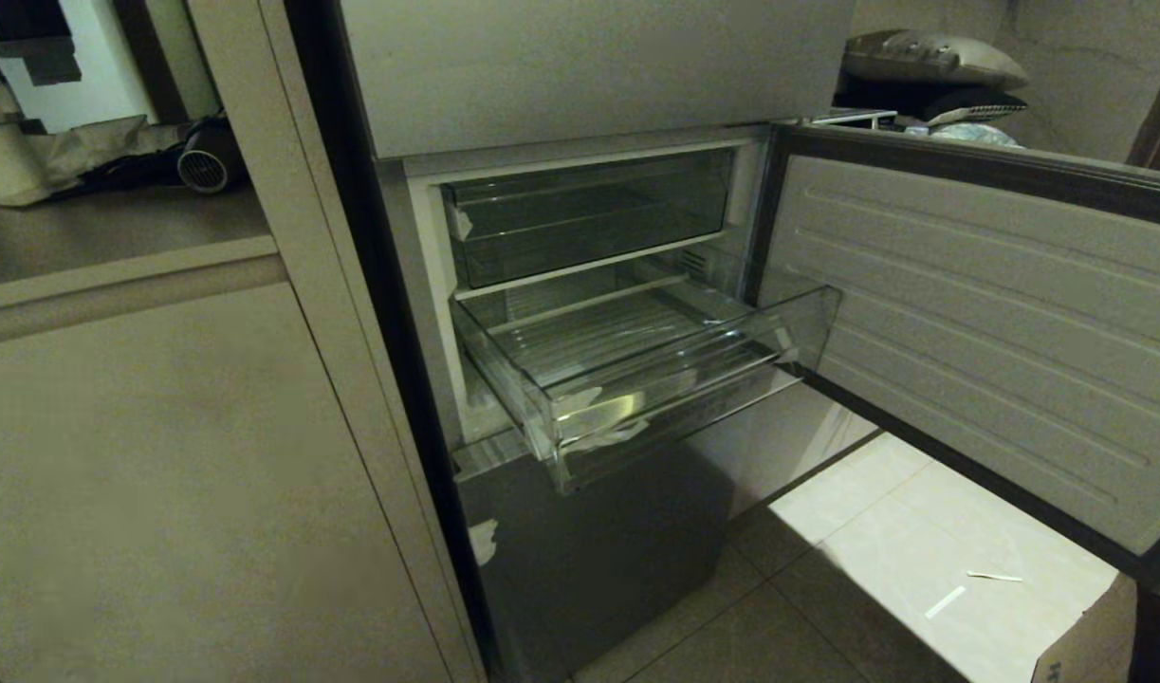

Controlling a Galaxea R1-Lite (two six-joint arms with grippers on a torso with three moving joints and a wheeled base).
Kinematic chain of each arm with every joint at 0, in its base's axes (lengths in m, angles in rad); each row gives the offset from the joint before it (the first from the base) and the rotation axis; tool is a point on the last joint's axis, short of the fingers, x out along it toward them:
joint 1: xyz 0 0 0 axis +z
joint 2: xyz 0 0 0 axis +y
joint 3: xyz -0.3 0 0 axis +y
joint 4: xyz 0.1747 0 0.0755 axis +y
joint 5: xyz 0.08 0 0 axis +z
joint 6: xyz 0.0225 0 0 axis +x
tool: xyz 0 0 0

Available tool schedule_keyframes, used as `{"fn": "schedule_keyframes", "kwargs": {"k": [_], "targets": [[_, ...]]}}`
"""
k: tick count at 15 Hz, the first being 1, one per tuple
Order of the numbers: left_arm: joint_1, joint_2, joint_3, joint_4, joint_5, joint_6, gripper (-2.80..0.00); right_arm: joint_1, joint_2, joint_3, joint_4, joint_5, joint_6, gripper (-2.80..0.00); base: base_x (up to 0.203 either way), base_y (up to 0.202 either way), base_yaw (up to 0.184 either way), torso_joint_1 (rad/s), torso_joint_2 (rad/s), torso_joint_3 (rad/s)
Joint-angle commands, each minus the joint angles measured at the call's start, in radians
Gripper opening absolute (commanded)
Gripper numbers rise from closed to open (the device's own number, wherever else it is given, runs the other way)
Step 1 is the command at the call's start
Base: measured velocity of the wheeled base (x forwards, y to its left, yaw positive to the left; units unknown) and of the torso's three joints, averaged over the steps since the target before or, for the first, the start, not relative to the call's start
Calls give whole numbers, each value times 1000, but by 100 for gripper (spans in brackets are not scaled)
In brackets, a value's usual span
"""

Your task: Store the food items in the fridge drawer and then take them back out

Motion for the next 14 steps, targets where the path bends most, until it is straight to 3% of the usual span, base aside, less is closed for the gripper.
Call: {"fn": "schedule_keyframes", "kwargs": {"k": [1,7,14], "targets": [[-1,1,0,1,0,0,-280,0,0,0,-5,3,1,-280,0,0,0,0,0,0],[1,1,0,0,0,0,-280,-14,-98,3,45,-31,13,-280,0,0,0,0,0,0],[-1,1,0,0,0,0,-280,-5,-677,88,164,-15,106,-280,0,0,0,0,0,0]]}}
